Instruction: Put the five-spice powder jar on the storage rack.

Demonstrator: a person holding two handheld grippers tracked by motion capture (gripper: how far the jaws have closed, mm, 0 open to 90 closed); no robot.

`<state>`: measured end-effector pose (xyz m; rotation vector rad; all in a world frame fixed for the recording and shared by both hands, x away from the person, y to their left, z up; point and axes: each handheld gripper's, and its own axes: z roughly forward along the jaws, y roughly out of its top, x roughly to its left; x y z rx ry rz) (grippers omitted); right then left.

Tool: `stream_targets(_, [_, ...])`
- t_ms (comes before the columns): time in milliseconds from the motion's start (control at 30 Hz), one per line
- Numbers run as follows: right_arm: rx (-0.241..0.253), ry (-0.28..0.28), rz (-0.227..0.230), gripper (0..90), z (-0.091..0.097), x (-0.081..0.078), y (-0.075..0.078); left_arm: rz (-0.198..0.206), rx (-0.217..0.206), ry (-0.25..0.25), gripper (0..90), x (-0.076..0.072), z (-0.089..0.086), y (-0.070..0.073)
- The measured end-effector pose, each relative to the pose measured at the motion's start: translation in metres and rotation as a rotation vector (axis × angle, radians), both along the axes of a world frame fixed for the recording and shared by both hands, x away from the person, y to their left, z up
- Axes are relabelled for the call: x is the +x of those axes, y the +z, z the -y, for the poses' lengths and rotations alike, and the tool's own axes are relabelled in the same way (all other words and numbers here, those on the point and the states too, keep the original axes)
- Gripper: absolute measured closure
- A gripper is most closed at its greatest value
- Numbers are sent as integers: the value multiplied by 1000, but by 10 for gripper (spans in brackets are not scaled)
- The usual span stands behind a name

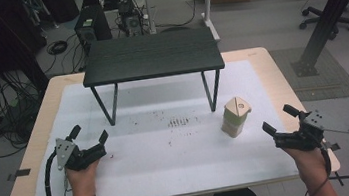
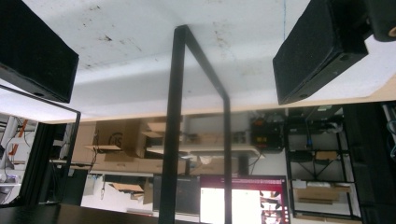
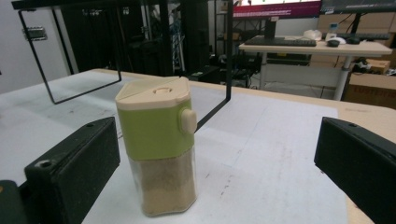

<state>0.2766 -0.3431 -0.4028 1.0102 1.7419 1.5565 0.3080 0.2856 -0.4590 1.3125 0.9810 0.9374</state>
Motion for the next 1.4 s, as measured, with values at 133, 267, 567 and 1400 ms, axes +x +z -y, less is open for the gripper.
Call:
stream_targets(133, [0, 25, -12, 0, -2, 0, -1, -2, -4, 0, 4, 0, 0, 0])
stream_targets(267, [-9, 36, -22, 0, -3, 2, -1, -1, -6, -2, 4, 0, 0, 0])
stream_targets(567, [-35, 73, -52, 0, -11, 6, -4, 0, -9, -3, 4, 0, 0, 0])
stream_targets(1400, [-96, 145, -152, 0, -31, 26, -17, 1, -12, -7, 4, 0, 0, 0])
